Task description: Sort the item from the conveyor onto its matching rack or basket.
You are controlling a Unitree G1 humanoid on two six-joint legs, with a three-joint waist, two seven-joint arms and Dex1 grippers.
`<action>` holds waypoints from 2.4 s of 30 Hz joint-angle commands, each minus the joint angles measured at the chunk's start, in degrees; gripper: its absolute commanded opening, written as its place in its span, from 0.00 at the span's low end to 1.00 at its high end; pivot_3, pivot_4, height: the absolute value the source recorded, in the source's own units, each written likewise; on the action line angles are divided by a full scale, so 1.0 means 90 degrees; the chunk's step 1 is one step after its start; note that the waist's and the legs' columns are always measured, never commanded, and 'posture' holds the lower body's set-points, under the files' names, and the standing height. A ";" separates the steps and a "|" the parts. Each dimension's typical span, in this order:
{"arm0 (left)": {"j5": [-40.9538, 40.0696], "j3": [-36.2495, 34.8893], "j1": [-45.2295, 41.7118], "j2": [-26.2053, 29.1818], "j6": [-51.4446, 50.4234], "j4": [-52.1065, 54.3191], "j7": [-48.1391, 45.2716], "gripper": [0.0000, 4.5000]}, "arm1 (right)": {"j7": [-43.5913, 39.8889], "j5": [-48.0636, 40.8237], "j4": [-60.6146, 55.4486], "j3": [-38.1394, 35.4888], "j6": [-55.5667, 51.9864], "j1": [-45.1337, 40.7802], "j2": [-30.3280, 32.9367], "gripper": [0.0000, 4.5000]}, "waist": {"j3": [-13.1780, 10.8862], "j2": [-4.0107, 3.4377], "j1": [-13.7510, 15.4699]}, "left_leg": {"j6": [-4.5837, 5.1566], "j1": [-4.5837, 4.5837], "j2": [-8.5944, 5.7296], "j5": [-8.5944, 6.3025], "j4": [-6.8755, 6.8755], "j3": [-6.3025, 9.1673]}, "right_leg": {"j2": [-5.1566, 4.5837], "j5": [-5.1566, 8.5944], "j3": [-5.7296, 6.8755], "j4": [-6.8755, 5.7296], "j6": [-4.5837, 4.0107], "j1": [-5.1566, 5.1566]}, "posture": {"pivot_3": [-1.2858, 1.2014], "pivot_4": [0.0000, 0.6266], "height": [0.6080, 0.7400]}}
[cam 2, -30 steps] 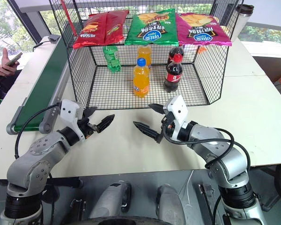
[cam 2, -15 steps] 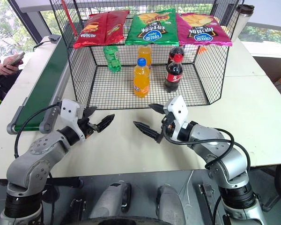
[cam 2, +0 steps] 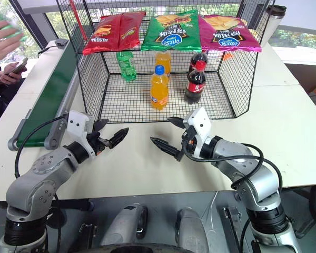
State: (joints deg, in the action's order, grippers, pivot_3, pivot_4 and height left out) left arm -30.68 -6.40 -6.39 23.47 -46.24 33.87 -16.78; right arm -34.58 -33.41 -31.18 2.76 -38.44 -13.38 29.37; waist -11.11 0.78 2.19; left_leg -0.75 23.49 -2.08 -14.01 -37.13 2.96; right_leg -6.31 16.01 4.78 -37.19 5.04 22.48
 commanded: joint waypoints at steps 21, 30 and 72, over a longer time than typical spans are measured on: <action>-0.0094 -0.0185 -0.0046 0.0048 0.0032 0.0287 0.0017 0.99 | -0.0122 0.0021 -0.0153 -0.0073 0.0134 0.0000 0.0030 1.00 | 0.0000 0.0000 0.0000 | 0.0000 0.0000 0.0000 0.0000 0.0000 0.0000 | 0.0000 0.0000 0.0000 0.0000 0.0000 0.0000 | 0.52 0.24 0.99; -0.0257 -0.0699 0.0052 0.0029 -0.0005 0.0428 0.0263 0.99 | -0.0569 -0.0119 -0.0292 -0.0150 0.0119 0.0013 0.0372 1.00 | 0.0000 0.0000 0.0002 | 0.0000 0.0000 0.0000 0.0000 0.0000 0.0000 | 0.0000 0.0000 0.0000 0.0001 0.0000 0.0000 | 0.52 0.24 0.99; 0.0071 -0.2979 0.0284 0.0968 0.1033 -0.1292 0.0534 0.99 | -0.0875 -0.0129 -0.0291 0.0229 0.0288 -0.0355 0.0247 1.00 | -0.0001 -0.0001 0.0005 | -0.0003 0.0001 0.0000 -0.0002 0.0006 -0.0001 | -0.0019 0.0000 0.0000 0.0012 0.0000 0.0002 | 0.52 0.24 0.99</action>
State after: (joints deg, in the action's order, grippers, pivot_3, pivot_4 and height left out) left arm -30.71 -32.69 -3.07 31.58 -38.72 21.50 -12.02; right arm -42.83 -33.97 -32.34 5.39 -36.25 -15.97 31.96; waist -11.12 0.77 2.23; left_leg -0.78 23.50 -2.08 -14.03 -37.07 2.96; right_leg -6.48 16.02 4.78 -37.08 5.04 22.51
